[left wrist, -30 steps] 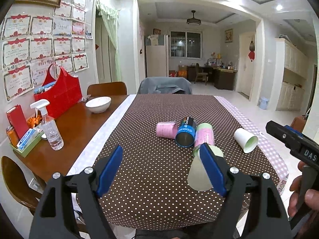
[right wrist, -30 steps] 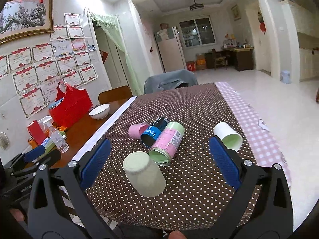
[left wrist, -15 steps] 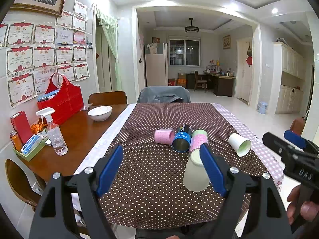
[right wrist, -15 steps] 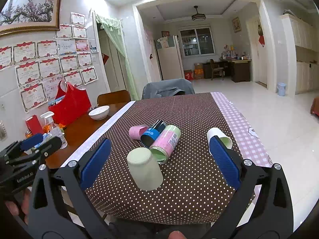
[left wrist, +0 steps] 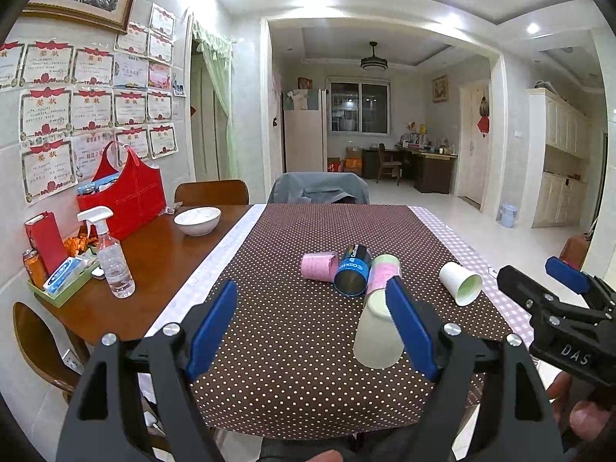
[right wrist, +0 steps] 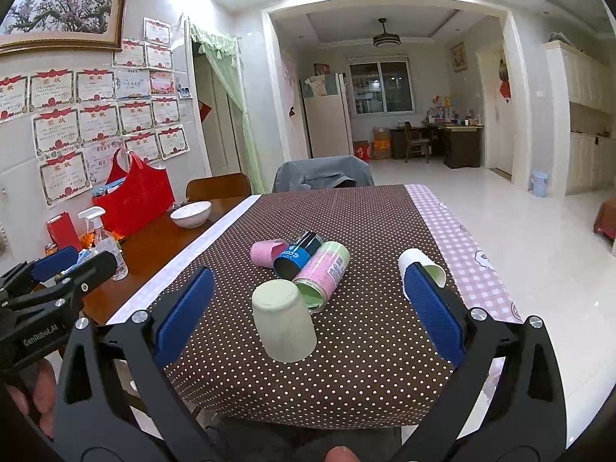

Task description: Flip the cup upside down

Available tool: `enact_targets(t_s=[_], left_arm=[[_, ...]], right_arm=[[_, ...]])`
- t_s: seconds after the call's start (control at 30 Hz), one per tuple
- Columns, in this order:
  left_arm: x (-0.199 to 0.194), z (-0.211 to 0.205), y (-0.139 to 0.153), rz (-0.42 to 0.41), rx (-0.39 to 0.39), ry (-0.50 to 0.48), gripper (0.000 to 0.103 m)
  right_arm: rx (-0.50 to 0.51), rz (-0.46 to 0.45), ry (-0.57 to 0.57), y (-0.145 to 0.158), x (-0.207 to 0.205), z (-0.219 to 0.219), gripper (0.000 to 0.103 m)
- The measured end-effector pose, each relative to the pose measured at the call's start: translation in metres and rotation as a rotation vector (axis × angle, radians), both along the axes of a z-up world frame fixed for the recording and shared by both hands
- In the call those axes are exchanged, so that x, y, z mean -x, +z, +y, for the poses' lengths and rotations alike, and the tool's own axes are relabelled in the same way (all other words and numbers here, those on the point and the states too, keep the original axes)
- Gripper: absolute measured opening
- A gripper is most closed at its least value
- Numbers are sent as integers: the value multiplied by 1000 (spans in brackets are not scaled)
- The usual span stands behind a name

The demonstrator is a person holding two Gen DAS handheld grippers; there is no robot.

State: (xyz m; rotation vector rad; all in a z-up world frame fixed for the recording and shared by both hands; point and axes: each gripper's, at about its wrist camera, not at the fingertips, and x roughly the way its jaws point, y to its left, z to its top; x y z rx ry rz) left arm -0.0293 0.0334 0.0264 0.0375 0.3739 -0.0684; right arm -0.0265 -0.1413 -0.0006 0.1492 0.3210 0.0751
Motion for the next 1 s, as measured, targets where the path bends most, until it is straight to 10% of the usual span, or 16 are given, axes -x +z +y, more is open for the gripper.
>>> enact_targets(t_s=[1.0], left_arm=[[4,-2,-3,-20,15,-35,78]], right_arm=[[1,9,0,-6,0,0,97]])
